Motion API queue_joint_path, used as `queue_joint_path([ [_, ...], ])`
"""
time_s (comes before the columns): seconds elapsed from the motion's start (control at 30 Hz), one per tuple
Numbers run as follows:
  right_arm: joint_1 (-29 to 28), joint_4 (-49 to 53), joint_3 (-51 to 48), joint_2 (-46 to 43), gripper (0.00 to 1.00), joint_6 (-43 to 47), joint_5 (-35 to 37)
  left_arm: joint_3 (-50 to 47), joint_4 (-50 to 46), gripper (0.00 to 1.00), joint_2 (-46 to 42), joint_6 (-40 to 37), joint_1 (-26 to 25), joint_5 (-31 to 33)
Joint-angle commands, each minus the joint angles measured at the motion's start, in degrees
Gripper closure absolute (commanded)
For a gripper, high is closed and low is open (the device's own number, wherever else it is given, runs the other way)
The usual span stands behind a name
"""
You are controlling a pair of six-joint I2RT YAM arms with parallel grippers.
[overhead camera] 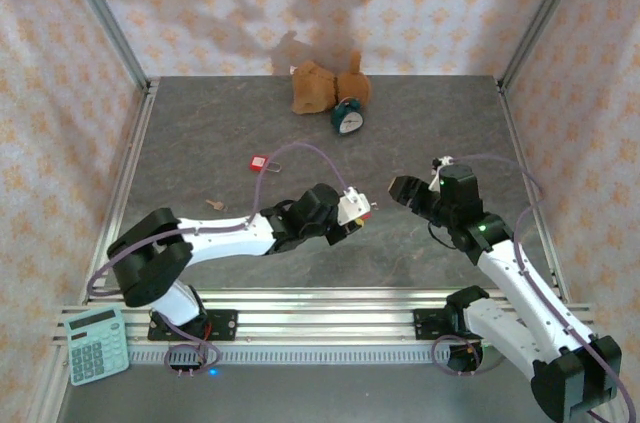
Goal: Unlock with the key
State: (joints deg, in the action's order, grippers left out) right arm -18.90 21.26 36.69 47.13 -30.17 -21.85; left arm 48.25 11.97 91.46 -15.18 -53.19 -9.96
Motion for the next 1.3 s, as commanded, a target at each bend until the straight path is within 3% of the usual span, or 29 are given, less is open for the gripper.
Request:
queue_joint_path([
  [0.0,0.4,0.8,-0.5,-0.4,0.33,-0.8,1.7,-0.2,4.5,0.71,2.2,2.1,1.0,-3.5],
  [0.67,0.8,0.2,1.3,1.8,0.33,-1.3,0.8,3.1,4.8,0.71,10.0,2.2,7.4,-8.8],
  [0.87,0.7,-0.7,1.1,2.4,0.33,-1.7,0.6,4.1,4.4,0.71,11.6,1.9,7.7,-7.0],
  [1.27,0.7,-2.2,0.0,3.0,0.33,-1.5,0.1,8.0,-0.1,0.69,14.4,0.4,8.6,2.9],
])
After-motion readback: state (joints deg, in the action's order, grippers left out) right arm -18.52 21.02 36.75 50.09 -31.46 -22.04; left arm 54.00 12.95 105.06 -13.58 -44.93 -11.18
